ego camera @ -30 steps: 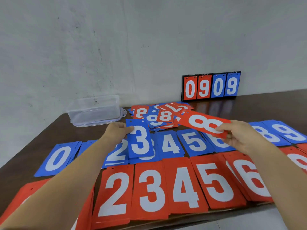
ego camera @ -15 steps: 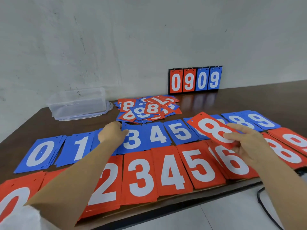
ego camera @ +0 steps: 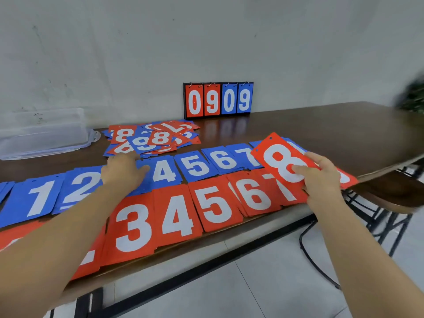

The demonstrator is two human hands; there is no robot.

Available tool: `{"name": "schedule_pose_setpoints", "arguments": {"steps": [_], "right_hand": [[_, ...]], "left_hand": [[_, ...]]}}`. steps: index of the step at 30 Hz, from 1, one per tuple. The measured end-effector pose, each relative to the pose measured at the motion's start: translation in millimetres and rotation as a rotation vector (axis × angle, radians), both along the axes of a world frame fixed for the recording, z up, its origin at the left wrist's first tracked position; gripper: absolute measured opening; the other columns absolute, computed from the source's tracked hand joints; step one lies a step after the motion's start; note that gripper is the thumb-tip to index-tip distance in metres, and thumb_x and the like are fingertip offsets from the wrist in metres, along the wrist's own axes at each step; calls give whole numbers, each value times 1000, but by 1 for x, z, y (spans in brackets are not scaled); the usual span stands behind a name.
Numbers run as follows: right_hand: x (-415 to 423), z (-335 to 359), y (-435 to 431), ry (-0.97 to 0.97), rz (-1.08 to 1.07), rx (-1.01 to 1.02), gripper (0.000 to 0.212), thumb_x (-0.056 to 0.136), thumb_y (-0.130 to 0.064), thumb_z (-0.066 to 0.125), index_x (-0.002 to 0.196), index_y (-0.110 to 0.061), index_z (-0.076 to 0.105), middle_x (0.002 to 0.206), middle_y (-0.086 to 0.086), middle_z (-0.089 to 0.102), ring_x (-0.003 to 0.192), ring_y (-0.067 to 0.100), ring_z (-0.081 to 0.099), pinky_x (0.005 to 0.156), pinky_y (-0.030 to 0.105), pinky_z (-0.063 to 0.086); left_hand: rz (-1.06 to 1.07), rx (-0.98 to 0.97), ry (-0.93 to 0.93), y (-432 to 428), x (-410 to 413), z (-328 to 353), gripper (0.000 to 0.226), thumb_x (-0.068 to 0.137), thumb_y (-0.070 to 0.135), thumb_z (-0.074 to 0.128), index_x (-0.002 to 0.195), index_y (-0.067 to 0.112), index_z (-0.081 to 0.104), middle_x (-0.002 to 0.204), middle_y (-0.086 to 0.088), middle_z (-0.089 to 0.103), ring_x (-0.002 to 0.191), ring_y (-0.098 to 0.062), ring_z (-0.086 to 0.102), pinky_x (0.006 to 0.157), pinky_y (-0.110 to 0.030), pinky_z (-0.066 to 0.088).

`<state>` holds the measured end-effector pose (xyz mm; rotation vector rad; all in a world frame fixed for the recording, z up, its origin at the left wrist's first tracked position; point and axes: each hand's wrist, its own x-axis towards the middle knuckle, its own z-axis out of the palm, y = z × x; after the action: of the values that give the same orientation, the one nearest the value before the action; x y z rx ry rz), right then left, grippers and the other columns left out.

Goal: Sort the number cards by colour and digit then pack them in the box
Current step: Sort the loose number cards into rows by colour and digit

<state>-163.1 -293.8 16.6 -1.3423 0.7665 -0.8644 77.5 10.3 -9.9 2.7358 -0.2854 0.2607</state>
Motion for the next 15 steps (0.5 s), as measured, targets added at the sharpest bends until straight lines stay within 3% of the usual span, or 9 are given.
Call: {"name": "schedule_pose_setpoints", "arguments": {"steps": [3,7,10,15], "right_hand": [[-14,6,-21,6,-79,4,41,83,-4,70,118,-23,62,111,2,62,94,23,62,68,32,54],[-32,10,-53,4,-160,41,18,86,-7,68,99,-19,65,101,2,67,87,20,65,74,34,56],[-47,11,-81,15,-162,62,12,91,-10,64,100,-17,61,91,-1,61,76,13,59,61,24,51],[-54,6,-121,50,-142,24,9,88,-6,67,88,-15,65,83,-1,66,85,21,65,68,31,54]], "left_hand": [[-58,-32,-24,-23,-13,2,52,89,43,63,133,16,54,127,-8,61,118,-30,54,100,-47,43],[-90,-40,-69,-54,-27,9,49,88,46,63,129,19,58,123,-5,64,117,-29,54,101,-48,38],[-103,-74,-81,-76,-38,15,47,88,45,64,126,19,60,121,-3,65,116,-28,55,102,-49,39],[-119,-113,-88,-119,-53,20,45,88,44,64,126,19,60,120,-1,66,116,-26,56,100,-48,40]]}}
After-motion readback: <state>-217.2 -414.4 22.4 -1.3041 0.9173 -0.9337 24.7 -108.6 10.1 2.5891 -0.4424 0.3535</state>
